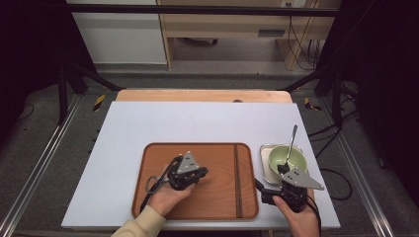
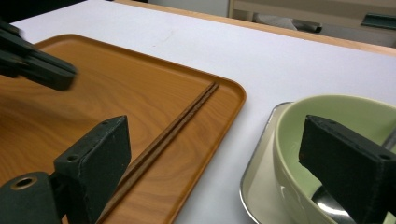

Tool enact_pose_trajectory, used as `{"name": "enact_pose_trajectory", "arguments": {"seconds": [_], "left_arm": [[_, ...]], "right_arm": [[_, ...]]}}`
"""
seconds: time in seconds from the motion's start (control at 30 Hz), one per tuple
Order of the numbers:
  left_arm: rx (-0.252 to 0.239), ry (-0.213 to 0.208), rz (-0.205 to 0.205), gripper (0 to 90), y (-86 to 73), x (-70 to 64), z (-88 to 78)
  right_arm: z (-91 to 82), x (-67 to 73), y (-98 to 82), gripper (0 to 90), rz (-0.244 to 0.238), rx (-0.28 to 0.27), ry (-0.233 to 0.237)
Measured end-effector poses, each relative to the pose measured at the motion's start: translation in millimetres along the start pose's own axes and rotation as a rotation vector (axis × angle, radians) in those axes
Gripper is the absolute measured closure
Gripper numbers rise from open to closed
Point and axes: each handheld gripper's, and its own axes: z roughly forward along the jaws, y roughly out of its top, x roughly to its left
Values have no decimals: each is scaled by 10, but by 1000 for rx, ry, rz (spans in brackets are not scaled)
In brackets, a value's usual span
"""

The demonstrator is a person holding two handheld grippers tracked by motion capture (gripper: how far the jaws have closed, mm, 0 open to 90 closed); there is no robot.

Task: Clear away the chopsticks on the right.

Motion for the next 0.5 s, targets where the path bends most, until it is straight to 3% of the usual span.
{"name": "enact_pose_trajectory", "arguments": {"seconds": [0.1, 0.23, 0.33, 0.5], "left_arm": [[-33, 89, 50, 730, -115, 52, -192], [-84, 188, 48, 516, -245, 170, -445], [-153, 257, 10, 365, -348, 269, -625], [-162, 297, -32, 195, -509, 380, -776]], "right_arm": [[0, -3, -8, 93, 1, 4, -21], [36, 6, -25, 104, -10, 40, -54], [43, 15, -35, 114, -6, 49, -64], [13, 10, -33, 115, 3, 45, -83]]}}
